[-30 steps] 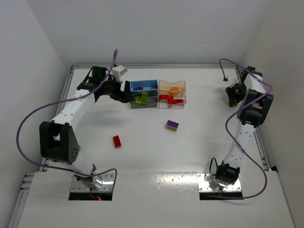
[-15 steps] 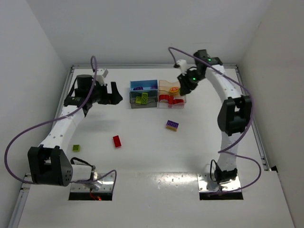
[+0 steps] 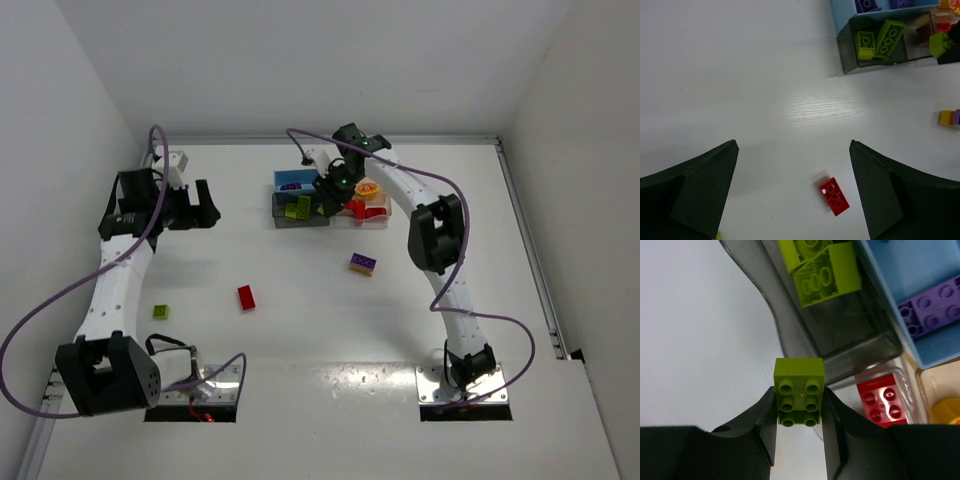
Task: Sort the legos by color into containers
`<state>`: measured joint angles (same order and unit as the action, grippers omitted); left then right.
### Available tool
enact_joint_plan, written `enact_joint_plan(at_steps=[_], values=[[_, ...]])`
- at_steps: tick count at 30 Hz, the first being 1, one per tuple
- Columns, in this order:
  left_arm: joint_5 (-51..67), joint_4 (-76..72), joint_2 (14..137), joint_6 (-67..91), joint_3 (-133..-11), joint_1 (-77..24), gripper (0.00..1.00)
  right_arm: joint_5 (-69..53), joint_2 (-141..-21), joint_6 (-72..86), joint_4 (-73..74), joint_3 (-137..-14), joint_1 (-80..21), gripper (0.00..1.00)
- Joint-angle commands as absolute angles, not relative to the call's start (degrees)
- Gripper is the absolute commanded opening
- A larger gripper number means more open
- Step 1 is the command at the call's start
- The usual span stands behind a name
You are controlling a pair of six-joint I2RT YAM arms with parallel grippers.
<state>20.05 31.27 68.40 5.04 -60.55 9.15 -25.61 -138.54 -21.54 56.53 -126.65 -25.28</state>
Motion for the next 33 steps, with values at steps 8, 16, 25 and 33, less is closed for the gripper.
enact_joint_plan(at_steps=[8, 16, 25, 33], values=[[18.63, 36.91, 60.39, -1.49, -57.13, 12.04, 1.00, -23.12, -141.41, -18.81, 50.54, -131.13, -28.56, 0.06], [18.11, 40.33, 58.62, -4.74, -54.93, 12.04, 1.00, -18.64, -142.64, -16.88, 46.49, -131.84, -29.62, 0.13], [12.05, 49.90, 61.60, -9.57, -61.86, 12.57, 0.98, -14.50, -142.04, -14.68, 44.12, -132.45, -30.76, 0.69], [-0.97, 63.00, 66.18, -15.91, -65.21, 13.10, 0.97, -14.50, -138.00, -13.98, 45.26, -131.40, -30.15, 0.81]])
